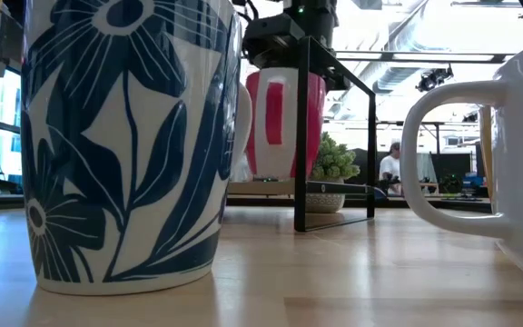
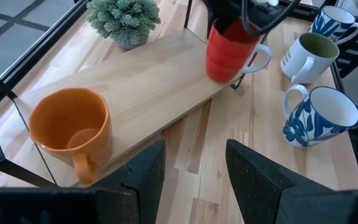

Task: Place coffee mugs
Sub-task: Put the red mug on the shelf

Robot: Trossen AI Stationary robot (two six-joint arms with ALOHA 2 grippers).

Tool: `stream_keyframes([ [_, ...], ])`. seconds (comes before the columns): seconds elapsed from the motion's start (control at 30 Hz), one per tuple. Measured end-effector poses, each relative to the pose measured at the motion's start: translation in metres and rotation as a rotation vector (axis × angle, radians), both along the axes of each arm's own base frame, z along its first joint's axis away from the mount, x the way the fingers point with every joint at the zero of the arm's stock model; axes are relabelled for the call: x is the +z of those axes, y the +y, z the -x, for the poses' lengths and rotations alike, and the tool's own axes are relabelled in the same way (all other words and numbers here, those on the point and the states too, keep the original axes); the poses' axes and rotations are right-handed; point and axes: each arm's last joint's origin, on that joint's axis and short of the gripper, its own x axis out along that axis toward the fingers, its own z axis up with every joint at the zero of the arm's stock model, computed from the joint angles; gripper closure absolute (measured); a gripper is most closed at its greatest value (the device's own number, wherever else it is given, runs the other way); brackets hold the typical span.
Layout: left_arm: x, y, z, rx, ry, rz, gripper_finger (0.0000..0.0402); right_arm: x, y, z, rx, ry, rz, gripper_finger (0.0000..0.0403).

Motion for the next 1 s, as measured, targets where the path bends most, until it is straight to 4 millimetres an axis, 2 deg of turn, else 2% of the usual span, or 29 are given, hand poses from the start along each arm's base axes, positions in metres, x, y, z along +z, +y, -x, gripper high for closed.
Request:
stream_keyframes([
  [0.4,-0.0001,-0.0002,0.0,-0.005,0.003,0.007,0.0243,0.0012,0.0016,-0.0051,0.025,-0.019,0.046,0.0399],
  [1.0,-0.0001,-0.0002,0.0001,-0.007,0.004,0.005,0.0243,0.0011,0.0007,-0.0043,0.018,-0.009,0.051,0.0324],
])
